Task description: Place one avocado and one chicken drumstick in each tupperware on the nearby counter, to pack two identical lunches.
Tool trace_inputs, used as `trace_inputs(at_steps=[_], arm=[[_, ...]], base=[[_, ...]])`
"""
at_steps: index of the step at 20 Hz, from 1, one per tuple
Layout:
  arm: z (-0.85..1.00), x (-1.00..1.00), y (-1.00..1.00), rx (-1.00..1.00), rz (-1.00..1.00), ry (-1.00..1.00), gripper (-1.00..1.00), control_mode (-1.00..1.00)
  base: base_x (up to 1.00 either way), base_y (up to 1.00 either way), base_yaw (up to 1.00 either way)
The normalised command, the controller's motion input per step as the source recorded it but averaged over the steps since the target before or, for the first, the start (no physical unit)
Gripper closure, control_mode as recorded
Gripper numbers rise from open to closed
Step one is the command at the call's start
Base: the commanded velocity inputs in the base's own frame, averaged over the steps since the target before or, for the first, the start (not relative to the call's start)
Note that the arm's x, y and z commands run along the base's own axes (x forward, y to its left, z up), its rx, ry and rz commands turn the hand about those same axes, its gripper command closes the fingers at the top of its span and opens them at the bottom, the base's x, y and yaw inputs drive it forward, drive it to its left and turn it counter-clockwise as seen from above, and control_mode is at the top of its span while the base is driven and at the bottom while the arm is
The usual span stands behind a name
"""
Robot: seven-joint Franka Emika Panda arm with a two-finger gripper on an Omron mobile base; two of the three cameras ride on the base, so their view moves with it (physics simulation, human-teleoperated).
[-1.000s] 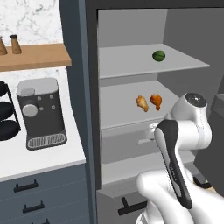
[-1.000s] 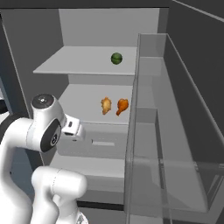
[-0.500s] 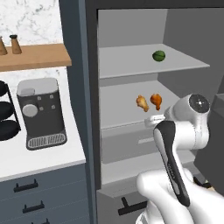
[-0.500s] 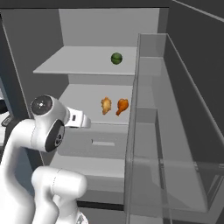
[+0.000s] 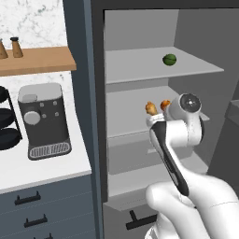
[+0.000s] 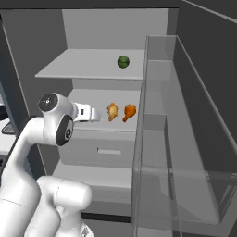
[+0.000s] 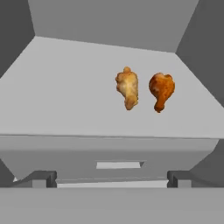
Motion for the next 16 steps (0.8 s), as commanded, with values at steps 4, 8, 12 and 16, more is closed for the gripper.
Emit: trace_inputs(at_steps=[4, 8, 12, 16], arm=[[-0.05, 0.59, -0.21, 0.00, 0.00, 0.16, -1.00, -1.00], [-0.21, 0.46, -0.15, 0.00, 0.00, 0.02, -1.00, -1.00], [-0.41, 0.18, -0.15, 0.00, -0.02, -0.11, -1.00, -1.00], [-0.13, 0.18, -0.01, 0.00, -0.02, -0.01, -1.00, -1.00]], base=[[0.00, 0.00, 0.00], [0.00, 0.00, 0.00], [0.00, 0.00, 0.00], [0.00, 0.00, 0.00]])
